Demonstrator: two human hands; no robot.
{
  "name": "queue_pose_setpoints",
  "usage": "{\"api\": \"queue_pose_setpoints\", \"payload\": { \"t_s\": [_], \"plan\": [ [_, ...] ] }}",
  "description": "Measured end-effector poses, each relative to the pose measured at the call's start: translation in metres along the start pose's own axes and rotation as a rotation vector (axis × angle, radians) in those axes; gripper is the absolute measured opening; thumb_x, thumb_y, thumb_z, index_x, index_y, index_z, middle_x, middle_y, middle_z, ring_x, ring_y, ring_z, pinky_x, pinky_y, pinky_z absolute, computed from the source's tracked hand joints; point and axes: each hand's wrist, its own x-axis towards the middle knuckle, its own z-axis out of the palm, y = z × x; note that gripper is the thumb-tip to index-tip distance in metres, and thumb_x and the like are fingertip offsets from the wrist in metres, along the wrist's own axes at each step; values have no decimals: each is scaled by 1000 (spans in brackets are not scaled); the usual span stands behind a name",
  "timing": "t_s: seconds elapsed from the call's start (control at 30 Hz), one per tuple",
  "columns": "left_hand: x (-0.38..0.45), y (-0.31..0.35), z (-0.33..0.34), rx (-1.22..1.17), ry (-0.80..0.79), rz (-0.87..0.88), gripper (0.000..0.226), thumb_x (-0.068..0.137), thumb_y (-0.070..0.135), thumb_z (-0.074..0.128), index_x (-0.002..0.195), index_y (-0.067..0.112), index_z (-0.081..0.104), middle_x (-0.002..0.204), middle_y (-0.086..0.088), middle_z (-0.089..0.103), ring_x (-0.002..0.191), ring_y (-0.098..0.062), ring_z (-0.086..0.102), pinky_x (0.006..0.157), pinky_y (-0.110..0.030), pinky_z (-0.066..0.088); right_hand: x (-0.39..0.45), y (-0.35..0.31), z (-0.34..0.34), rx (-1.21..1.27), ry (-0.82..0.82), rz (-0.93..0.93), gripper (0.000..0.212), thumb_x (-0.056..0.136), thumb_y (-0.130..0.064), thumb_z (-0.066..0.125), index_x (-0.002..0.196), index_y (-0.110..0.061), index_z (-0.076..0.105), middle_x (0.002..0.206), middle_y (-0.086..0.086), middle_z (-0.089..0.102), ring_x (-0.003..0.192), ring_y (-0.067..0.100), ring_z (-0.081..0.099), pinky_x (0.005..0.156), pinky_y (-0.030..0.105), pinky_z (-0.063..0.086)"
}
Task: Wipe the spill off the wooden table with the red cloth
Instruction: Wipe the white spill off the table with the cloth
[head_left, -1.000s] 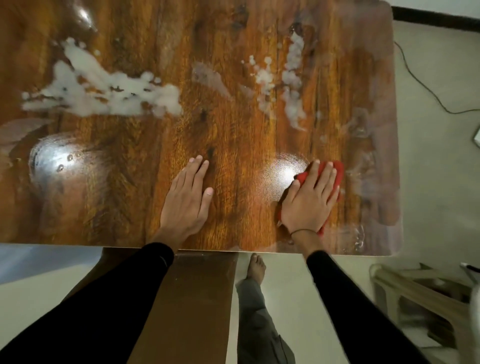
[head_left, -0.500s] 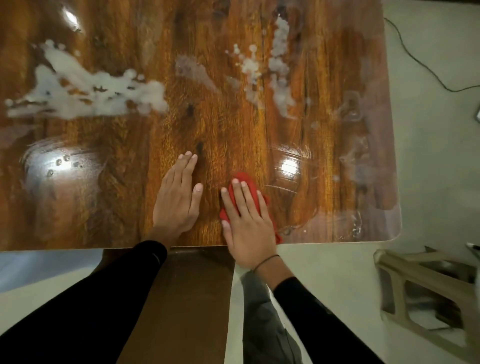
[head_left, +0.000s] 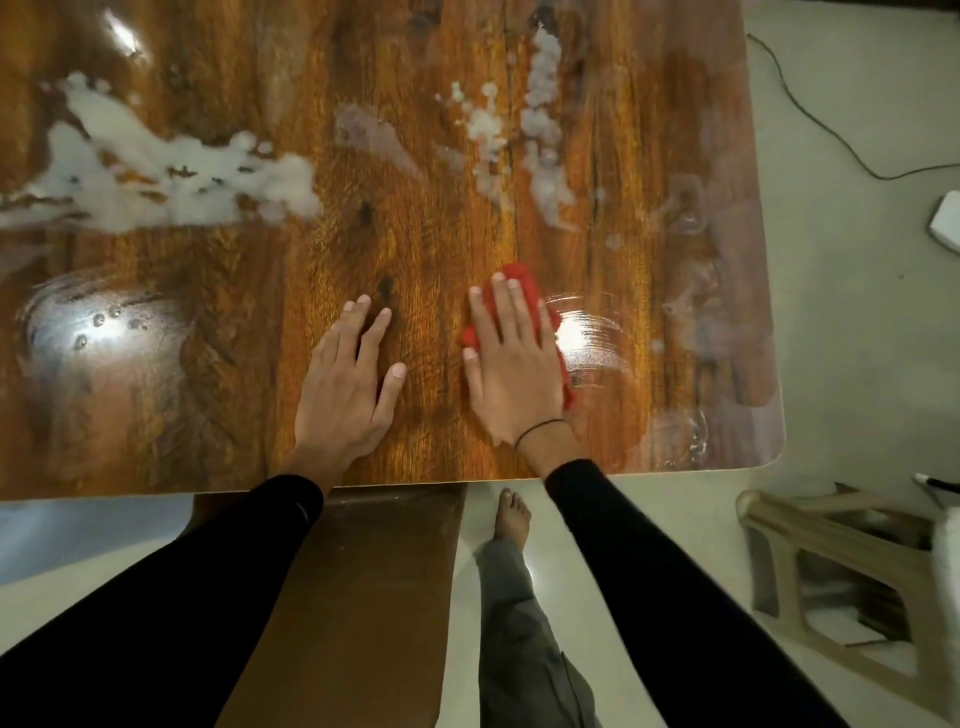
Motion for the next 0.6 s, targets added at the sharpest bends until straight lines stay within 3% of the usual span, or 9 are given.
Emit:
{"api": "queue_pose_setpoints", "payload": {
  "t_s": [0.1,0.17,0.3,0.43,0.5,0.6],
  "plan": [
    [0,4,0,30,-30,-20,68,114,50,34,171,13,30,182,-13,20,169,-33,20,136,-52,19,-35,-9,8,23,-38,-180,72,116,-48,35,180,-20,17,188,10,7,175,28,4,140,56,12],
    [1,10,-2,29,-37,-16,70,113,53,34,170,12,31,181,-15,21,168,-34,21,137,-52,17,-62,13,7,11,-46,-203,72,116,-50,36,180,-22,17,189,8,7,175,26,3,140,55,11],
    [5,57,9,-3,-102,140,79,109,61,39,171,13,27,181,-15,19,169,-30,16,137,-49,10,-93,89,-6,3,-69,-55,71,116,-50,33,181,-28,12,189,2,1,175,23,1,141,56,10],
    [8,102,32,-38,-118,178,86,108,67,36,173,12,24,182,-14,18,170,-29,14,139,-49,13,-73,150,-24,20,-6,181,67,115,-47,31,178,-25,25,187,6,17,174,28,14,138,62,19],
    [9,101,39,8,-105,178,91,107,71,34,173,11,22,182,-13,17,171,-29,13,139,-49,13,-44,160,-27,16,34,253,67,114,-46,31,176,-21,29,186,9,22,173,30,18,138,62,19],
    [7,97,44,48,-102,181,95,104,73,40,173,12,21,182,-13,17,170,-29,14,138,-49,14,-11,145,-26,-19,6,231,69,116,-48,29,179,-19,23,187,10,15,174,29,12,140,58,14]
  ]
}}
